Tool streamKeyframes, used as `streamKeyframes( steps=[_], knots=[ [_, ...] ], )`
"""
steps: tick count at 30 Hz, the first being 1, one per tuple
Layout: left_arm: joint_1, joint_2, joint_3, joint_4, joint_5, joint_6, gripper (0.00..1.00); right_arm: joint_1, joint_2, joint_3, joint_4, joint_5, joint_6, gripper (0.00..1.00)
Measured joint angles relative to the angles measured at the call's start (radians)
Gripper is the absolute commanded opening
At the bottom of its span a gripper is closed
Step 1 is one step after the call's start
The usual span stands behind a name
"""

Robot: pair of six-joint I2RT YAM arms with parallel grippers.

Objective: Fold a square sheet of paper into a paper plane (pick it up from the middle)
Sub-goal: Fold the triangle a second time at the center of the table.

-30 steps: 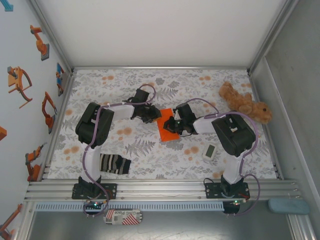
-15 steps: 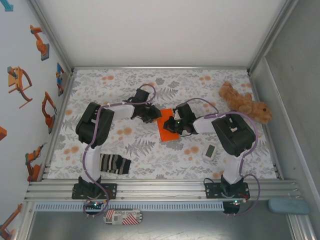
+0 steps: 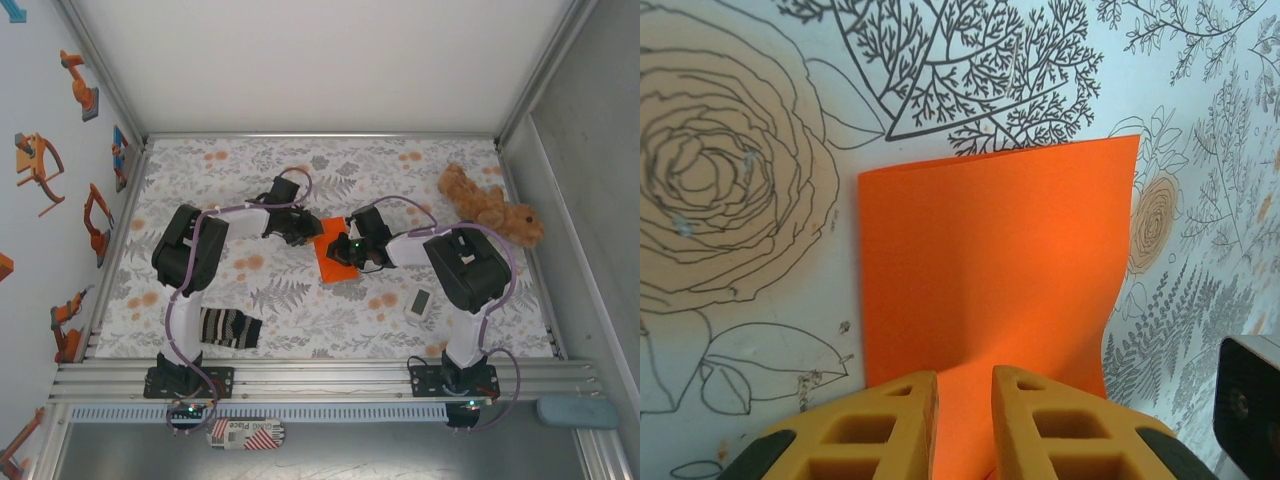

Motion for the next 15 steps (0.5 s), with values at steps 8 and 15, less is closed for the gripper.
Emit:
streamKeyframes(
  steps=[8, 15],
  knots=[
    [0.047, -0.035, 0.012, -0.026, -0.045, -0.021, 0.27, 0.004, 0.000, 0.023, 0.002, -0.013, 0.023, 0.31],
    [0.133, -0.191, -0.047, -0.014, -0.093, -0.036, 0.29, 0.004, 0.000, 0.026, 0.001, -0.010, 0.027, 0.29]
  ],
)
